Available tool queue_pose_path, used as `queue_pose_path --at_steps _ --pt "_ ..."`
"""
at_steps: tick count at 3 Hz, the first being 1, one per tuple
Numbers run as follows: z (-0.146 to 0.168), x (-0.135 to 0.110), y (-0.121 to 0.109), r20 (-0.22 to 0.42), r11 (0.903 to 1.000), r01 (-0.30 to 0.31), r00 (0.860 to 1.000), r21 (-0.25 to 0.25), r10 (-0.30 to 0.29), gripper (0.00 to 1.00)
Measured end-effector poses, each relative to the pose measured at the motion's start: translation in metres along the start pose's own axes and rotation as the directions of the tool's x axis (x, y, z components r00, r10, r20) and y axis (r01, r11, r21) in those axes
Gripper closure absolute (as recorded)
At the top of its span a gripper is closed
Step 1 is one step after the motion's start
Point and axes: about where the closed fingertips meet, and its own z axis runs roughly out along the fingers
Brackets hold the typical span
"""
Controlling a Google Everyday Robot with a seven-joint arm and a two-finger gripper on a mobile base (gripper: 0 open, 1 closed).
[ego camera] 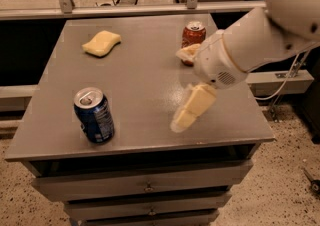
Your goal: Pick pepsi can
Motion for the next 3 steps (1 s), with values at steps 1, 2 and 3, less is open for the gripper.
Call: queue_pose_path --at_steps 1,2,3 --pt "0.054 -0.037 0.001 0.173 0.9979 0.05 0.984 -0.041 -0.042 0.0" --pt "0.087 -0.063 0.006 0.29 0.9943 0.067 0.956 -0.082 -0.041 0.0" --pt "0.117 -0.089 0.023 0.41 0.9845 0.071 0.912 -0.16 0.001 0.0"
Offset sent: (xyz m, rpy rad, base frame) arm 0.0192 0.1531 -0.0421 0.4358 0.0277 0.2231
